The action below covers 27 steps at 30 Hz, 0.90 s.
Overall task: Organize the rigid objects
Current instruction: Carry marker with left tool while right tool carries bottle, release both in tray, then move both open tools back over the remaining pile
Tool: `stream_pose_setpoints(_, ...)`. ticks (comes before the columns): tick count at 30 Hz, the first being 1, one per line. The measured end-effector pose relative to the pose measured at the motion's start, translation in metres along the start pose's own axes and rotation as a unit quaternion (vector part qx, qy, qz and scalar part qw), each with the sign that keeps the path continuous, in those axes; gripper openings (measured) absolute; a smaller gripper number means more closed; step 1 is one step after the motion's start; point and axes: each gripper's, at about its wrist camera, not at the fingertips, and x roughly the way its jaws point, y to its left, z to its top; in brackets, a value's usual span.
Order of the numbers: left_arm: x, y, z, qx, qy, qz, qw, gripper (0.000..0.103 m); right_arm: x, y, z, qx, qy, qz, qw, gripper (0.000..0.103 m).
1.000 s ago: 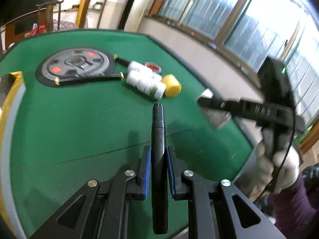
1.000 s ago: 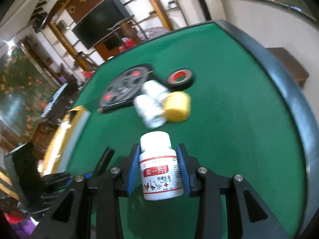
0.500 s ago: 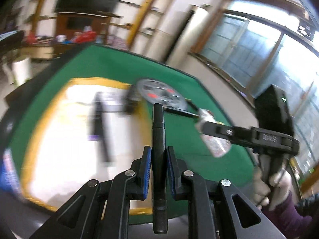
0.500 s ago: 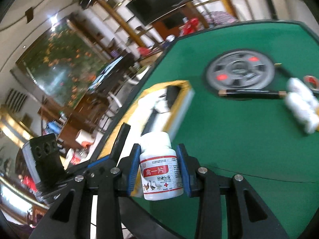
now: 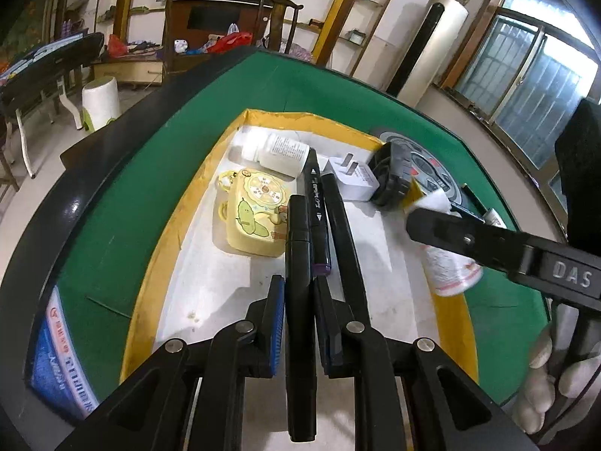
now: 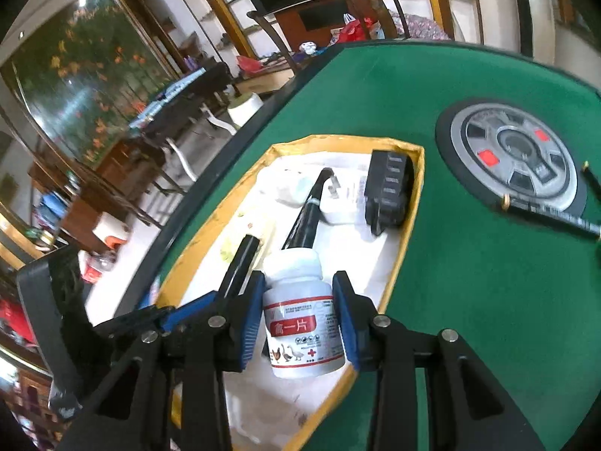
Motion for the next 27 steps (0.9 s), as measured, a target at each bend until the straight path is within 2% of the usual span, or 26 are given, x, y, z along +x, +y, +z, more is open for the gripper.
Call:
stream_pose_setpoints(2,0.001,0.005,-0.002,-0.009,0.002,-0.010,0.9999,0.016,0.009,0.004,0.003,-0.014,0.001,-0.025,1.000,0.036)
stream_pose_setpoints(4,0.002,0.008,-0.001,-0.021,0.009,-0.021,0.9995,0.027,0.015,0.005,0.004,-0.021,0.004,-0.042,0.999,0.036)
stream_pose_setpoints(6,-0.002,0.010,0.001,-0.031,0.008,-0.027,0.9991,0.052,0.022,0.005,0.004,-0.026,0.007,-0.054,0.998,0.036)
stream_pose_setpoints(10,-0.014,0.009,-0.001,-0.035,-0.005,-0.037,0.9987,0.059,0.027,0.003,0.010,-0.032,-0.004,-0.070,0.997,0.038)
stream_pose_setpoints(14,-0.027,0.001,-0.003,-0.028,-0.016,-0.032,0.9989,0.076,0.021,-0.003,0.015,-0.015,-0.023,-0.050,0.998,0.042)
stream_pose_setpoints(21,-0.048,-0.019,-0.003,-0.011,-0.041,0.007,0.9991,0.077,-0.028,-0.012,0.006,-0.001,-0.092,-0.044,0.995,0.061)
stream_pose_setpoints(25,-0.063,-0.053,-0.005,0.041,-0.079,0.049,0.9948,0.081,-0.067,-0.034,-0.016,0.029,-0.138,-0.048,0.989,0.071)
stream_pose_setpoints(27,-0.071,-0.074,-0.009,0.072,-0.098,0.066,0.9903,0.089,-0.079,-0.045,-0.027,0.045,-0.151,-0.054,0.986,0.073)
